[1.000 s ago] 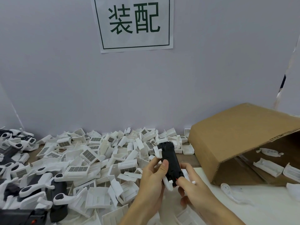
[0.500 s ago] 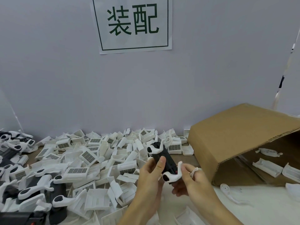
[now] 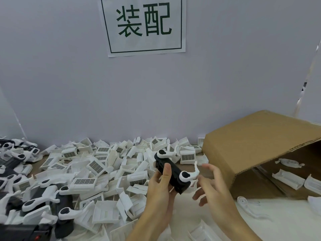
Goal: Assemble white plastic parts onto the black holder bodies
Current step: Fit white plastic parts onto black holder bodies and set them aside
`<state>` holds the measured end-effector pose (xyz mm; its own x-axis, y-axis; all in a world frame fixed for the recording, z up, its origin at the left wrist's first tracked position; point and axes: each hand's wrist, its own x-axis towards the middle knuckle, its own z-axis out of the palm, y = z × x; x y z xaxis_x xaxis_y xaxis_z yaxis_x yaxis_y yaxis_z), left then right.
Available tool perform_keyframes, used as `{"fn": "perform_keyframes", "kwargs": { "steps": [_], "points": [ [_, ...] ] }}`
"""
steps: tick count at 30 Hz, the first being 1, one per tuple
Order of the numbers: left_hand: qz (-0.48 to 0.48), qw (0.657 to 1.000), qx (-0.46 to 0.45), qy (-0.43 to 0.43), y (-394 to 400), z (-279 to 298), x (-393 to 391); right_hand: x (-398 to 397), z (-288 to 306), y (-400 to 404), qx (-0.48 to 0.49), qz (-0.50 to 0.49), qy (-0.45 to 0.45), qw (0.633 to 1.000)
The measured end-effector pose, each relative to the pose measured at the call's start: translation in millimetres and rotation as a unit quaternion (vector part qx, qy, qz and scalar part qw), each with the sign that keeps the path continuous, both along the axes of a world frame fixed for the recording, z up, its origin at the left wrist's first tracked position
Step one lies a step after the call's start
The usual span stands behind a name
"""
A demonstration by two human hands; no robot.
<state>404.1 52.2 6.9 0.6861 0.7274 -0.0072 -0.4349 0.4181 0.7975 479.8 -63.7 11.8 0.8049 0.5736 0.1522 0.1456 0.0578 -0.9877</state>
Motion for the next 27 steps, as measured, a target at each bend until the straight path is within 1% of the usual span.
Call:
{"fn": "perform_keyframes", "kwargs": {
  "steps": [2, 5, 8, 11, 13, 15, 21, 23, 25, 27],
  "points": [
    [0.000, 1.000, 0.002, 0.002, 0.1, 0.3, 0.3, -2.5, 0.2, -1.4, -0.016, 0.003, -0.043, 0.999],
    [-0.002, 1.000, 0.001, 0.011, 0.2, 0.9, -0.8, -2.2, 0.1, -1.0, -0.018, 0.001, -0.060, 0.998],
    [-0.006, 1.000, -0.009, 0.002, 0.6, 3.4, -2.5, 3.7, -1.3, -2.7, -0.017, -0.044, -0.078, 0.996],
    [-0.003, 1.000, 0.001, 0.000, -0.5, 9.1, -2.7, 12.8, -4.1, -5.0, -0.032, -0.097, -0.103, 0.989],
    [-0.001, 1.000, 0.007, 0.002, -1.3, 12.6, -2.4, 17.4, -6.6, -5.3, -0.042, -0.109, -0.120, 0.986],
    [0.004, 1.000, 0.024, 0.004, -0.7, 15.6, -2.6, 19.2, -9.1, -4.9, -0.061, -0.103, -0.151, 0.981],
    [0.044, 0.991, 0.105, 0.065, 9.4, 31.9, -8.9, 15.5, -11.1, -4.0, -0.120, -0.044, -0.258, 0.958],
    [0.034, 0.990, 0.120, 0.070, 14.3, 38.3, -12.0, 13.2, -9.4, -5.1, -0.142, -0.023, -0.267, 0.953],
    [0.019, 0.991, 0.114, 0.069, 18.6, 42.6, -14.5, 9.9, -7.1, -6.5, -0.160, -0.008, -0.265, 0.951],
    [0.017, 0.990, 0.115, 0.077, 20.8, 44.3, -16.2, 6.4, -2.1, -8.3, -0.198, 0.017, -0.271, 0.942]
  ]
}}
